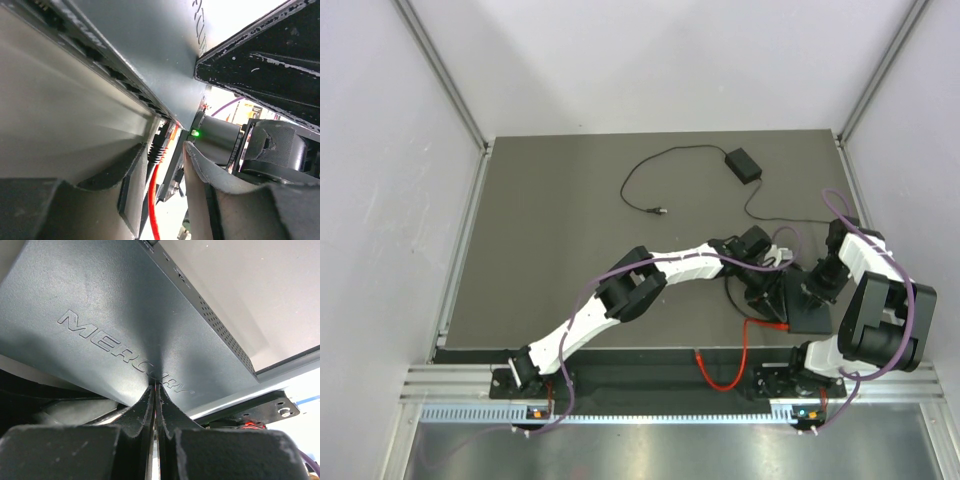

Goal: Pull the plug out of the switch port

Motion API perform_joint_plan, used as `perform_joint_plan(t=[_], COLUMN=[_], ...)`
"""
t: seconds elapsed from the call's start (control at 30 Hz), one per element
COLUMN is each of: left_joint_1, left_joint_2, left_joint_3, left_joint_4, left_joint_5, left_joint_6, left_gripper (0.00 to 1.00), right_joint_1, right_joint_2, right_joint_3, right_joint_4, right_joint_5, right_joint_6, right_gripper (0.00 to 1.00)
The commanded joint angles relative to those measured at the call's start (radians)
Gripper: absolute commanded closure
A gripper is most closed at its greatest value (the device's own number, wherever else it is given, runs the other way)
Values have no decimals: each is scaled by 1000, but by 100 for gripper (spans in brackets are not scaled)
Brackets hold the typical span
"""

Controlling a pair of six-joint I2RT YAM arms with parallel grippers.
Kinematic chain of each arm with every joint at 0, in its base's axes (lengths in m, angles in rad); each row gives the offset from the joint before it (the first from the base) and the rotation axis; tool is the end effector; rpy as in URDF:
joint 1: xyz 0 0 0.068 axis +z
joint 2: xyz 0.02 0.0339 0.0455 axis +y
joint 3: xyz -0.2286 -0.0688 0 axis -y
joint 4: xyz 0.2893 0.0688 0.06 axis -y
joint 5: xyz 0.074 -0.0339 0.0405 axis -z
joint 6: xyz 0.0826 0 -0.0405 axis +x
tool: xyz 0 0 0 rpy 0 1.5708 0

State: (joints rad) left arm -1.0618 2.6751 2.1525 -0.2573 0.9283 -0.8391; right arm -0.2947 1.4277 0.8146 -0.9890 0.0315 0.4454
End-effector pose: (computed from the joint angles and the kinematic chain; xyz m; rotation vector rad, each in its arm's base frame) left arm 0.2310 -0.5497 0.0371 -0.7618 -2.3193 1.5071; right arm 0.2419 -0.0762 0.0659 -1.1249 -2.9019 0.0525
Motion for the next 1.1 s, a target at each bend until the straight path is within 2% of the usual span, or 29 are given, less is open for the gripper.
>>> perform_joint_plan(t=[0.0,0.17,0.47,0.6,0.7,0.87,1.07], left_joint_1=[-50,-60,-60,-58,-53,-37,-33], left_joint_2=[69,58,52,36,11,-12,-11], left_joint_3=[-8,-33,-74,-117,-206,-281,-292], left_joint_4=[46,81,69,113,240,332,286], left_joint_5=[-134,-193,-252,-208,-137,-54,-63], left_joint_6=[35,51,64,78,71,95,130], left_gripper=[58,56,66,69,67,65,68], right_joint_1=[11,20,26,26,26,26,26], right_joint_2=[42,43,53,56,56,62,66], right_joint_3=[-48,-48,-48,-46,-49,-46,-45], right_joint_4=[93,92,89,89,89,89,85], right_joint_5=[-15,-10,1,1,1,2,4], right_joint_6=[9,9,13,15,13,13,13], right_gripper=[100,100,100,100,100,100,100])
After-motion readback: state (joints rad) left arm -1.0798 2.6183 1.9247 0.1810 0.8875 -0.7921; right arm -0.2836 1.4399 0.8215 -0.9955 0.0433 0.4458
